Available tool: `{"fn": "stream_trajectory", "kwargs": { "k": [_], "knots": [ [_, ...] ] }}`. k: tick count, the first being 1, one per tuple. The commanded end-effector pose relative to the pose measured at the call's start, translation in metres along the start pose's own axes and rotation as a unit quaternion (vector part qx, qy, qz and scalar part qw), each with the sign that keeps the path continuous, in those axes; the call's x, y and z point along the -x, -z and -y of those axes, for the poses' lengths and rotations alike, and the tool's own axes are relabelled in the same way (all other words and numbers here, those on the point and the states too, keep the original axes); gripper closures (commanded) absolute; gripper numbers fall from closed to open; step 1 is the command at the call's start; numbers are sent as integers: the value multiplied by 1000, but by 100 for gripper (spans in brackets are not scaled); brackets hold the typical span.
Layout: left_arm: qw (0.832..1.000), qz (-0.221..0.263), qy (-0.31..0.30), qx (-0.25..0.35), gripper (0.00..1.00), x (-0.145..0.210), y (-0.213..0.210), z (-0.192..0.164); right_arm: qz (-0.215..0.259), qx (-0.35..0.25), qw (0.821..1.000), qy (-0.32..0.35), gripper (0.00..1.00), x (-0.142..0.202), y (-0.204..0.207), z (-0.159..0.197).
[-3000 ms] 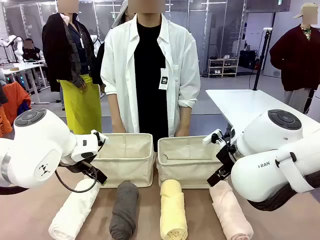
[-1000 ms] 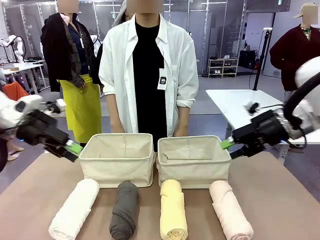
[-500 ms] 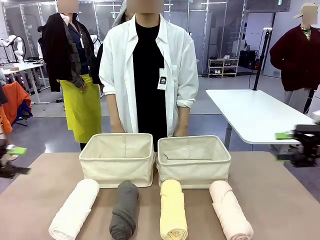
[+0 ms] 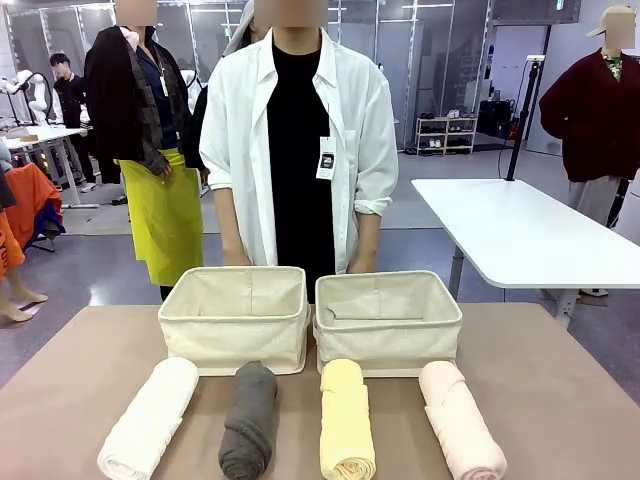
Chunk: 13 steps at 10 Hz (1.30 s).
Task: Divide the towels into two baskets.
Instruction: Pick up one hotel-folded towel and place it in the Fabric basket indicated by the person.
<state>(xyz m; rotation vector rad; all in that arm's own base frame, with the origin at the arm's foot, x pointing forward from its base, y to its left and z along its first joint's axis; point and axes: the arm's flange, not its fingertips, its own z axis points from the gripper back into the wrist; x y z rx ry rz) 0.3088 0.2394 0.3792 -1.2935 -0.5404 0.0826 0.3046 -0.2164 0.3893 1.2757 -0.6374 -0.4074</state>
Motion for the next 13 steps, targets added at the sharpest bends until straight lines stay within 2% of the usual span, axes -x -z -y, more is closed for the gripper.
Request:
{"fn": "stream_trajectory", "kwargs": {
  "k": [1, 2, 13],
  "knots": [
    [1000, 11, 4, 4, 0, -6, 14, 7, 10, -4, 1000, -14, 0, 25, 14, 0],
    [1000, 0, 0, 0, 0, 0, 0, 0, 0, 0, 1000, 0, 0, 0, 0, 0],
    [1000, 0, 0, 0, 0, 0, 0, 0, 0, 0, 1000, 0, 0, 0, 0, 0]
  ]
}}
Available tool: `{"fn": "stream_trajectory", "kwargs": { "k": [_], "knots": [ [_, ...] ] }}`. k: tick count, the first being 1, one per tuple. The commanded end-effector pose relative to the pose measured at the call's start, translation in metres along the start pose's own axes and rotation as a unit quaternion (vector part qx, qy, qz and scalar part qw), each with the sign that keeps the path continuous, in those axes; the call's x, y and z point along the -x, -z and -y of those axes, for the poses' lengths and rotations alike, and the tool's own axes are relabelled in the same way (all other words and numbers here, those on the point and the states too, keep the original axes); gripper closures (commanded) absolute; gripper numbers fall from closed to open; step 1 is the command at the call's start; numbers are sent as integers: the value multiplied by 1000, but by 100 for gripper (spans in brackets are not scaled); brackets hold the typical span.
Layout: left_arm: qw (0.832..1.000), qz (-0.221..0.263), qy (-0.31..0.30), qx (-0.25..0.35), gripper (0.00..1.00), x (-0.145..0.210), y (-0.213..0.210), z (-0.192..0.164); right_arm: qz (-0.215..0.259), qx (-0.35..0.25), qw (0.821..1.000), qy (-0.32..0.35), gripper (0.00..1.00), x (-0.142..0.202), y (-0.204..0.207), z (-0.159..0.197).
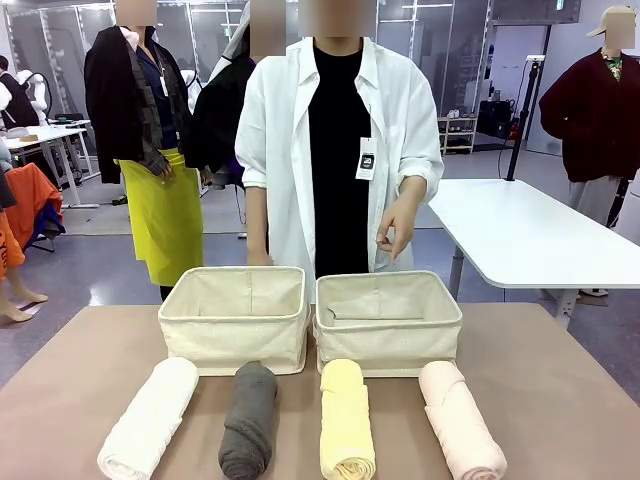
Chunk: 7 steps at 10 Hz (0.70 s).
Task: Divide the towels into two baskets.
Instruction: Pick up one hotel-folded towel and place it in the Fabric basket indicated by the person.
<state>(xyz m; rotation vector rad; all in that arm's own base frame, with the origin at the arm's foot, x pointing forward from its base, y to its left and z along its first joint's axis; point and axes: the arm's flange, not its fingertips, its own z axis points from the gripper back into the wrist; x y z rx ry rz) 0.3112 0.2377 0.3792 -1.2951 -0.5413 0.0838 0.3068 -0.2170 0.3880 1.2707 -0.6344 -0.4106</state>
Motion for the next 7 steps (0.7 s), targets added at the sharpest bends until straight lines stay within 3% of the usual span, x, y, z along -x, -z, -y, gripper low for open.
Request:
{"fn": "stream_trajectory", "kwargs": {
  "k": [1, 5, 7],
  "knots": [
    [1000, -1, 0, -1, 0, 1, -3, 0, 0, -3, 1000, -1, 0, 2, -1, -2],
    [1000, -1, 0, -1, 0, 1, -3, 0, 0, 0, 1000, 0, 0, 0, 0, 0],
    [1000, -1, 0, -1, 0, 1, -3, 0, -58, 63, 996, -32, 0, -3, 36, -29]
  ]
}}
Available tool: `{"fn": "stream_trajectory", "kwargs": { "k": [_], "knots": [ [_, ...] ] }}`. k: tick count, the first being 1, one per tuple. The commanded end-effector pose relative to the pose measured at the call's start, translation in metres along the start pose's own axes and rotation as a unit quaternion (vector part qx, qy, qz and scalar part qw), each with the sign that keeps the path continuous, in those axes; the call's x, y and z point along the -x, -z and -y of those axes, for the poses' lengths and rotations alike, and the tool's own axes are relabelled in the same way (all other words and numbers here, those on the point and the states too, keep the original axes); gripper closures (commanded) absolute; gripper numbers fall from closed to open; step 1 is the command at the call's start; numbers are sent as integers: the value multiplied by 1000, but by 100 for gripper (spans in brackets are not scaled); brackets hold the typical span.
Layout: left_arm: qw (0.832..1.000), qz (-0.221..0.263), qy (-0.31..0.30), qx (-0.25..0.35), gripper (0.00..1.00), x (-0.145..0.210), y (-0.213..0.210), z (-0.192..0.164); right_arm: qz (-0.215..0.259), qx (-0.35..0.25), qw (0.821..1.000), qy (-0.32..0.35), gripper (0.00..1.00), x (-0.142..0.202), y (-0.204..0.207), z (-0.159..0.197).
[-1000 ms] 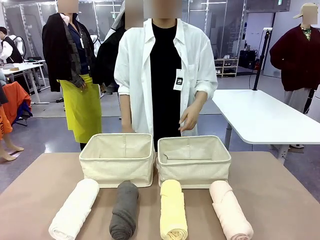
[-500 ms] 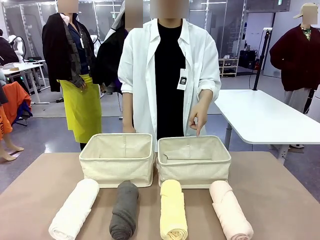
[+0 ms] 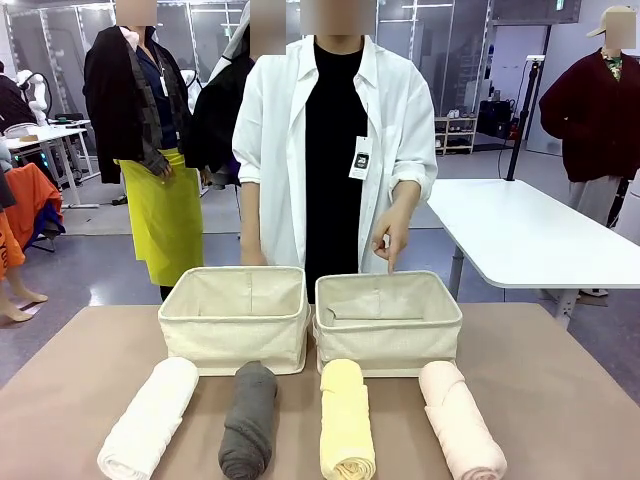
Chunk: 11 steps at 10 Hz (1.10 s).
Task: Divide the towels into two baskets.
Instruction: Pick up one hotel-folded towel and place it in the Fabric basket indicated by the person.
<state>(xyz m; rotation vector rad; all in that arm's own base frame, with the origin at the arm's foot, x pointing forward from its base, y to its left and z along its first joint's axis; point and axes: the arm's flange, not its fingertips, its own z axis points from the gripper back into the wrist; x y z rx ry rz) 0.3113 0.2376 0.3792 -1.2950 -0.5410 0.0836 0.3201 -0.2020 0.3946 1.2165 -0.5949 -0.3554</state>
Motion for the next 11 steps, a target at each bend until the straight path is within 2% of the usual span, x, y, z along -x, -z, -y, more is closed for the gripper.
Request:
{"fn": "stream_trajectory", "kwargs": {
  "k": [1, 3, 5, 7, 9, 11],
  "knots": [
    [1000, -1, 0, -1, 0, 1, -3, 0, -55, 69, 996, -26, 0, -5, 37, -36],
    [1000, -1, 0, -1, 0, 1, -3, 0, -116, 118, 984, -60, 0, -3, 97, -73],
    [1000, -1, 0, -1, 0, 1, -3, 0, -170, 203, 959, -97, 0, 10, 157, -103],
    [1000, -1, 0, -1, 0, 1, -3, 0, -210, 293, 922, -143, 0, 36, 209, -122],
    [1000, -1, 0, -1, 0, 1, -3, 0, -230, 338, 898, -163, 0, 67, 239, -122],
    [1000, -1, 0, -1, 0, 1, -3, 0, -221, 374, 883, -175, 0, 97, 258, -105]
  ]
}}
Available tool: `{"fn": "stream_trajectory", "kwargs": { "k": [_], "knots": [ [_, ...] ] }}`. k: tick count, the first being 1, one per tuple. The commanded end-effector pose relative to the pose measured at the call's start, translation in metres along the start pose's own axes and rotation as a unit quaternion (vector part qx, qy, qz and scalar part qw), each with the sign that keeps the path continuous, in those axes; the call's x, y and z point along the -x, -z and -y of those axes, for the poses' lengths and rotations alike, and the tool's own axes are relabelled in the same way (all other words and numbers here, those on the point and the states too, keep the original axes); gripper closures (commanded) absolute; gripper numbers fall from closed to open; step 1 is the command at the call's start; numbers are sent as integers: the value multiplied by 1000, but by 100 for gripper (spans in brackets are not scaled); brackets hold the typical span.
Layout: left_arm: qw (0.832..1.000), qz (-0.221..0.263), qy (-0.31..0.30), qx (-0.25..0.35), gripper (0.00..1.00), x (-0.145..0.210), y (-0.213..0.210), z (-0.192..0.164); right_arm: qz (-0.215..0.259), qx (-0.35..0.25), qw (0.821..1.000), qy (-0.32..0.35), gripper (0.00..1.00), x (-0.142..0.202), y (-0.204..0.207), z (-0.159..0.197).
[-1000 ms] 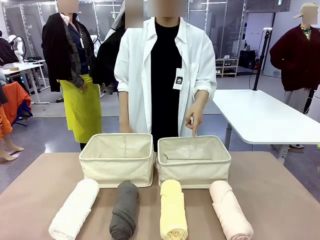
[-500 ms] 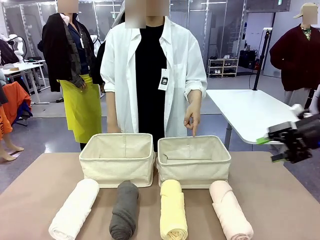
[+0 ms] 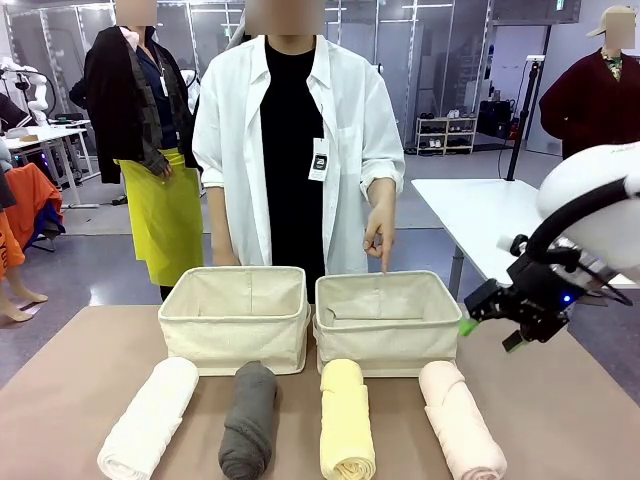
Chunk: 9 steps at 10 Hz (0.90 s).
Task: Divide the towels into two baskets.
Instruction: Pick up one hotel-folded towel and place it in the Fabric basket indicated by the person.
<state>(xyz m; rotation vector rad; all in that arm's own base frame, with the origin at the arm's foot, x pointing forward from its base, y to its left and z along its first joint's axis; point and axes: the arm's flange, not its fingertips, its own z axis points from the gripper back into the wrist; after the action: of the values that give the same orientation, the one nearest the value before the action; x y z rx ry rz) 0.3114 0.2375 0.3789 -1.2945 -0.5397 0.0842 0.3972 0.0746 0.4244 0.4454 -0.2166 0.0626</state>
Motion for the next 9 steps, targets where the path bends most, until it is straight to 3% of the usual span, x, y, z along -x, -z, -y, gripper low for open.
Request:
{"fn": "stream_trajectory", "kwargs": {
  "k": [1, 5, 9],
  "knots": [
    [1000, 0, 1, 0, 0, 1, -3, 0, 13, 40, 999, 23, 0, 12, 32, -10],
    [1000, 0, 1, 0, 0, 1, -3, 0, 12, 100, 994, 29, 0, 27, 91, -25],
    [1000, 0, 1, 0, 0, 1, -3, 0, -30, 135, 990, -3, 0, 42, 120, -32]
  ]
}}
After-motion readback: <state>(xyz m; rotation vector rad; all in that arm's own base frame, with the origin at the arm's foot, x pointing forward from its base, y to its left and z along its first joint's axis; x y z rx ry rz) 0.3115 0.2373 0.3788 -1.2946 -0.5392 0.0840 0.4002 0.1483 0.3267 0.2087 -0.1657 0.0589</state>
